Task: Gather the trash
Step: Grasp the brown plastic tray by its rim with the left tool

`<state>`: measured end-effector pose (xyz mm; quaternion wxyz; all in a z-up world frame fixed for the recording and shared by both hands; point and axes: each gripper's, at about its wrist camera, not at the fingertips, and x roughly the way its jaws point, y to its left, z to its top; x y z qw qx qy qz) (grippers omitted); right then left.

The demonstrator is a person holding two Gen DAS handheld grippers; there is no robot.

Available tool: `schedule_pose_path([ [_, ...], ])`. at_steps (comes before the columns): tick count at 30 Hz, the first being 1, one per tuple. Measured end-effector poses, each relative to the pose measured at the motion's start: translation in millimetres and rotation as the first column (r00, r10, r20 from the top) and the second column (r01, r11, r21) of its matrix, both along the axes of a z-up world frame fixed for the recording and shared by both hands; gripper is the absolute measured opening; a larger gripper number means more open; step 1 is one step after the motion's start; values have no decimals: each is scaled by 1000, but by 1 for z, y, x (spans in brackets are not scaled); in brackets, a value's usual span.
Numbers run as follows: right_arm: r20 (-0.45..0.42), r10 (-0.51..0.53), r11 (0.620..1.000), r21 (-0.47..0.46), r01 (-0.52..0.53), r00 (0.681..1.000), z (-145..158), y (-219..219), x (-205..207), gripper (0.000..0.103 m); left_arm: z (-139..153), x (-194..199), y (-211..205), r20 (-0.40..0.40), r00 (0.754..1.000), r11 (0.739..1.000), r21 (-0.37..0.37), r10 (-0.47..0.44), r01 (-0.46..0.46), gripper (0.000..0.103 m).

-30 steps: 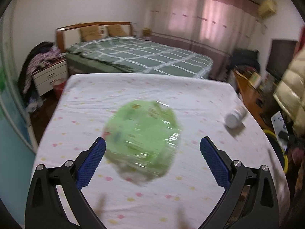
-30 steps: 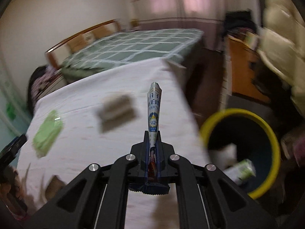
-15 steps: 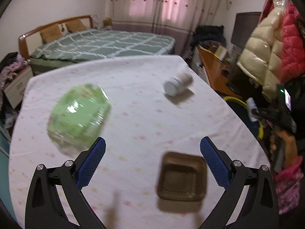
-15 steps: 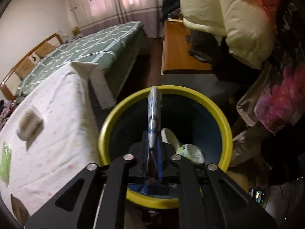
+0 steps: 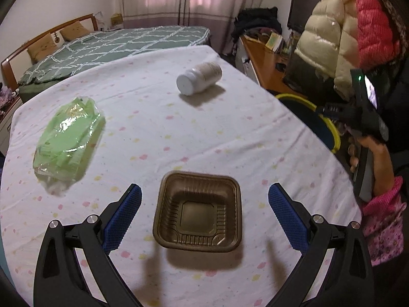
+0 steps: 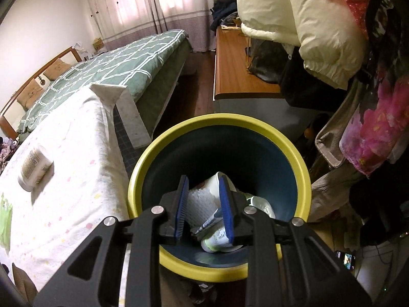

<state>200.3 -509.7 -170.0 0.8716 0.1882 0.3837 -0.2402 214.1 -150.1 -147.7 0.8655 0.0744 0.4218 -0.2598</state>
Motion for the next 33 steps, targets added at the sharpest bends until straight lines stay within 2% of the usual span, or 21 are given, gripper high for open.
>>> schedule_pose_path([
  [7, 0, 11, 1000, 5, -11, 1000, 0, 2, 3, 24, -13, 6, -4, -23, 1000, 998, 61, 4, -3, 98],
  [13, 3, 23, 1000, 9, -23, 1000, 0, 3, 5, 24, -27, 17, -3, -80, 997, 998, 70, 15, -9, 98],
  [16, 3, 26, 1000, 12, -26, 1000, -1, 3, 6, 24, -29, 18, -4, -77, 997, 997, 76, 17, -11, 97],
  [23, 11, 29, 999, 24, -29, 1000, -1, 1, 5, 24, -24, 23, -1, -75, 996, 997, 65, 42, -37, 71],
  [26, 24, 29, 999, 35, -30, 999, -1, 0, 3, 24, -21, 25, -3, -87, 995, 998, 48, 43, -39, 70],
  [33, 47, 50, 998, 35, -52, 998, 1, 2, -2, 27, -8, 21, -26, -54, 998, 997, 73, 14, -10, 69],
])
